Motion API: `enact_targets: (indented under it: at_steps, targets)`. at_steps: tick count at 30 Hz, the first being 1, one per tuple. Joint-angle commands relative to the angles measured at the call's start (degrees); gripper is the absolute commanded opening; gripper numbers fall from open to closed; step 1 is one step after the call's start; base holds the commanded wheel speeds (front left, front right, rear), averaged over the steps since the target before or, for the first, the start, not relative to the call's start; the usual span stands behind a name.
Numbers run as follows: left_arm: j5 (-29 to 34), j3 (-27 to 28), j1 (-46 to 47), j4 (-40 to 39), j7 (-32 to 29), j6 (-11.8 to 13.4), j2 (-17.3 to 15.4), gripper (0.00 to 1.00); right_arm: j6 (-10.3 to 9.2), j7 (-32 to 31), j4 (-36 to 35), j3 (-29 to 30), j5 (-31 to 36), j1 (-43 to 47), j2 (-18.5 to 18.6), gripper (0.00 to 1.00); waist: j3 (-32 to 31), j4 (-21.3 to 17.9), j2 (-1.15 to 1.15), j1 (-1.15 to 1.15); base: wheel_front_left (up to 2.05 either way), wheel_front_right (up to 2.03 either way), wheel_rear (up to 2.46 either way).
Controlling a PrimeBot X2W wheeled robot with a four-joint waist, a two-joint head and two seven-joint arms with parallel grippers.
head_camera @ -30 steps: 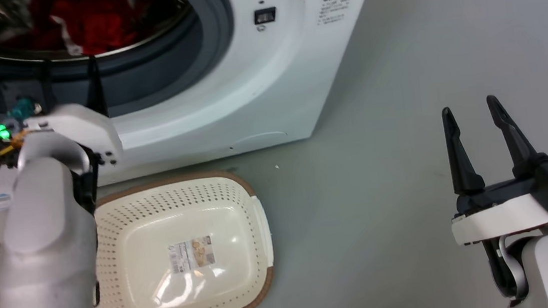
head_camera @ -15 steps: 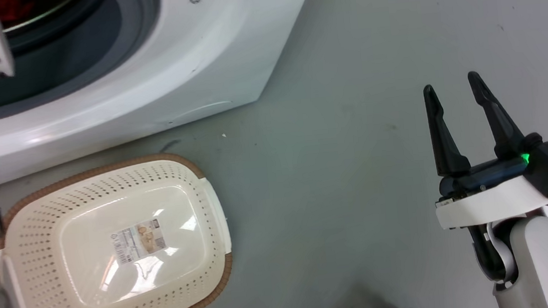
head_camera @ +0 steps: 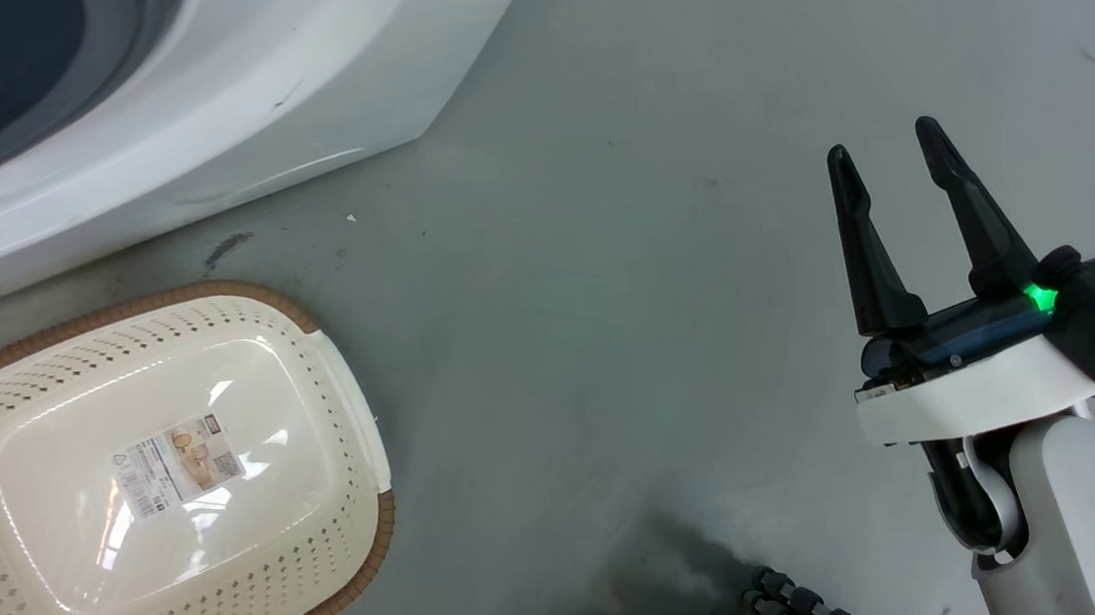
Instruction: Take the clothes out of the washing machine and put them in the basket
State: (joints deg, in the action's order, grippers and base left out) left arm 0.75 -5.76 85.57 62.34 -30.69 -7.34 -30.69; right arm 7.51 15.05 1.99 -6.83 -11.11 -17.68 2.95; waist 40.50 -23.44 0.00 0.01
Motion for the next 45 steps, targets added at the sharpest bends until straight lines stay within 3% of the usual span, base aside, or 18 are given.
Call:
enact_targets:
  at_steps: [1, 6, 9, 10, 12, 19, 30, 36, 45]
  targets:
    - [-0.4, -0.5, 1.6, 0.1, -2.8, 0.0, -0.4, 1.0, -0.04, 0.2, -0.3, -0.2, -0.2, -0.9, -0.1, 1.0, 0.8, -0.5, 0.0, -0.01, 0.0, 0.0, 0.0]
    - [-1.1, -1.2, 3.0, 0.0, -12.4, -0.1, -0.9, 1.0, -0.04, 0.2, -0.9, -0.9, -0.8, -1.5, -0.1, 1.0, 1.4, -0.7, 0.0, -0.01, 0.0, 0.0, 0.0]
    - [-1.6, -0.8, 2.0, -0.3, -16.7, 1.1, -1.0, 1.0, -0.04, 0.2, -1.1, -1.0, -1.0, -1.4, -0.1, 1.0, 1.8, -0.8, 0.0, -0.01, 0.0, 0.0, 0.0]
    - [-1.9, -0.6, 1.6, -0.7, -17.6, 1.4, -1.0, 0.47, -0.04, 0.2, -1.2, -1.0, -1.0, -1.5, -0.1, 1.0, 1.9, -0.9, 0.0, -0.01, 0.0, 0.0, 0.0]
    - [-2.2, -0.5, 1.0, -2.3, -18.4, 2.0, -1.0, 0.0, -0.04, 0.2, -1.4, -0.9, -1.1, -1.5, -0.1, 1.0, 2.0, -0.9, 0.0, -0.01, 0.0, 0.0, 0.0]
    - [-3.2, 0.1, -3.3, -9.4, -16.4, 4.2, -2.0, 0.0, -0.04, 0.2, -0.9, -0.6, -1.1, -1.8, -0.1, 1.0, 1.6, -1.0, 0.0, -0.01, 0.0, 0.0, 0.0]
    - [-7.4, 3.5, -15.0, -17.9, -3.4, 7.6, -0.2, 0.0, -0.04, 0.2, 0.1, 0.5, 0.5, -0.6, -0.1, 1.0, -3.4, -0.1, 0.0, -0.01, 0.0, 0.0, 0.0]
    - [-9.9, 5.5, -21.3, -17.7, 5.6, 8.9, 1.5, 0.0, -0.04, 0.2, 1.2, 0.5, 1.2, 0.5, -0.1, 1.0, -7.8, 0.4, 0.0, -0.01, 0.0, 0.0, 0.0]
    - [-13.0, 7.2, -28.6, -13.9, 17.6, 7.9, 3.8, 0.0, -0.04, 0.2, 2.6, 1.1, 2.6, 3.5, -0.1, 1.0, -16.2, 1.3, 0.0, -0.01, 0.0, 0.0, 0.0]
